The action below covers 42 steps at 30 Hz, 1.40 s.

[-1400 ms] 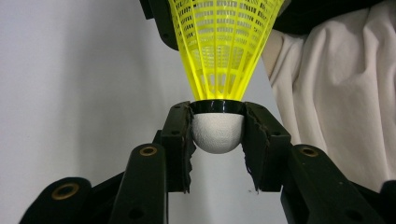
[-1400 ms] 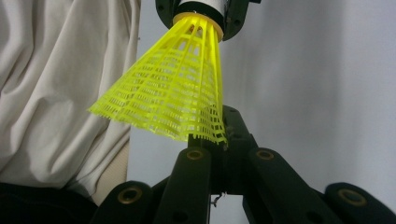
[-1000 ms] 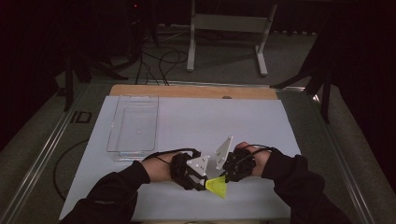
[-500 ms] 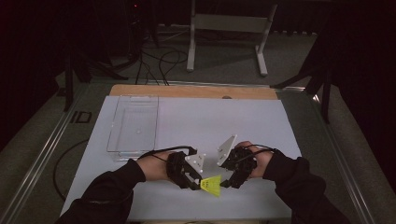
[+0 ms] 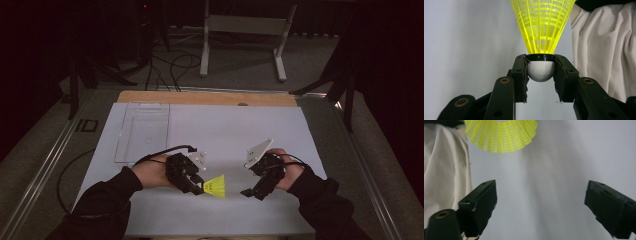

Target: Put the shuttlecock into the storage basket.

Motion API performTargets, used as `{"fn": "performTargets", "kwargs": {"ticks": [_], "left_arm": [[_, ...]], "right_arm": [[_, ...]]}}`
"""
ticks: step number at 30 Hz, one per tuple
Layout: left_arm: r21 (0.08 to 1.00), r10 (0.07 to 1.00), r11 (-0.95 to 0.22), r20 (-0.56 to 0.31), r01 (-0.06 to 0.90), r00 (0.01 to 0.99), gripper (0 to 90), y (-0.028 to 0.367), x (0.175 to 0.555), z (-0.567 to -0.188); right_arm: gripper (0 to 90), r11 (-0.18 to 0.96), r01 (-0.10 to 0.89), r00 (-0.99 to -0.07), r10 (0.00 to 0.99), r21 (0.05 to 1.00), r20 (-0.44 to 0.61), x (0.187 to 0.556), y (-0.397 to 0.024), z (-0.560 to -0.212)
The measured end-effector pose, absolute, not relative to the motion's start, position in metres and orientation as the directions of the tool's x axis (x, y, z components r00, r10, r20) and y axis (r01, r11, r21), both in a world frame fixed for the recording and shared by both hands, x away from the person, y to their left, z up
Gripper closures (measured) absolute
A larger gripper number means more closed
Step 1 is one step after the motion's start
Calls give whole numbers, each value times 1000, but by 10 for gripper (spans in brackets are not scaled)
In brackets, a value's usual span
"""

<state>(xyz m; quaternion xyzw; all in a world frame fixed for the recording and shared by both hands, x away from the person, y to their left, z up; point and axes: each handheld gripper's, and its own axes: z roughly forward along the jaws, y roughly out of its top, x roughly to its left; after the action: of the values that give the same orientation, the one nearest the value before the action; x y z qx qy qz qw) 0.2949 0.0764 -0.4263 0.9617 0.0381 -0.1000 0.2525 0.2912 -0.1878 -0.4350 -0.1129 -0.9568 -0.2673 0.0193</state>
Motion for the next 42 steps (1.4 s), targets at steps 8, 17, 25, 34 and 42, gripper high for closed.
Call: {"fn": "performTargets", "kwargs": {"ticks": [8,17,25,34,42], "left_arm": [[479,103,-854,-222,200,970,654,96,301,-409],[473,191,-839,-210,271,959,654,122,307,-401],[478,303,-798,-209,368,930,654,151,313,-393],[483,451,-727,-202,489,870,654,189,321,-390],[491,558,-659,-189,570,808,654,225,328,-385]], "right_arm": [[91,752,279,-956,275,597,101,286,-203,-439],[92,669,298,-945,309,681,109,279,-220,-456],[97,619,328,-933,333,714,139,274,-229,-467],[96,574,347,-914,383,742,132,270,-245,-481],[96,552,379,-894,425,743,140,263,-259,-493]]}}
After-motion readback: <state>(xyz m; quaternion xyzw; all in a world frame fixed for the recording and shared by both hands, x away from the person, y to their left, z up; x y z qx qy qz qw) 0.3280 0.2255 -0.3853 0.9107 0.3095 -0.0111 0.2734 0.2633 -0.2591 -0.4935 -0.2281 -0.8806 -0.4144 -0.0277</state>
